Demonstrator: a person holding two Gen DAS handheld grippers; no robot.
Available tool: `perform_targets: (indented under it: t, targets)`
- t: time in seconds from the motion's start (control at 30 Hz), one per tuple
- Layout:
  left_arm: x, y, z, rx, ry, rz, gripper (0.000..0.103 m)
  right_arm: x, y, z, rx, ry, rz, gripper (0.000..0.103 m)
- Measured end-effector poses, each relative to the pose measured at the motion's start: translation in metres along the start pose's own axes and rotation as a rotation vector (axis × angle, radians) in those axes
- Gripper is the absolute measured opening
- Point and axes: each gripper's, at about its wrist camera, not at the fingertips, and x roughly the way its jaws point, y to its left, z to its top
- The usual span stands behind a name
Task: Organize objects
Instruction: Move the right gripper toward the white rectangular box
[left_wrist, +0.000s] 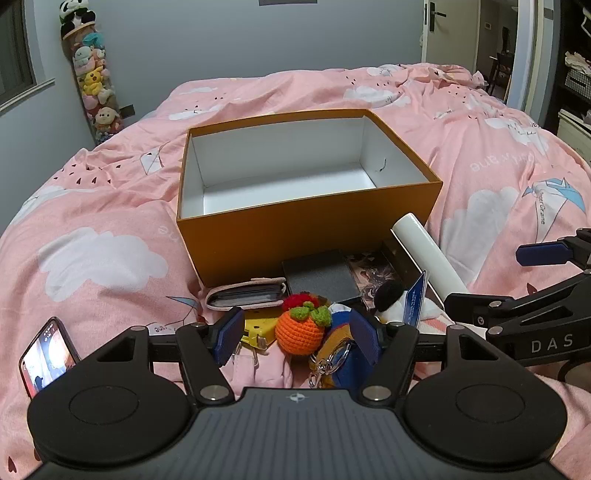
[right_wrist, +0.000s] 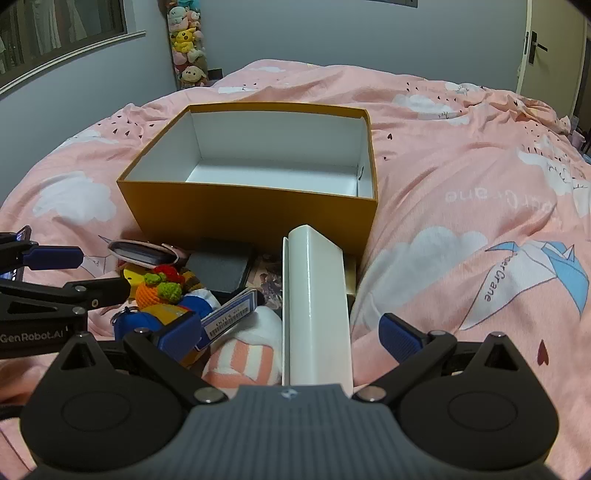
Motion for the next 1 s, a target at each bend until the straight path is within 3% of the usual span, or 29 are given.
perform_targets:
  t: [1.0]
  targets:
    - [0.0034, -0.0011, -0.0007, 0.013, 0.014, 0.0, 0.077, 0.0075, -0.0039, 0.002, 0.016, 0.051, -0.011, 0.102]
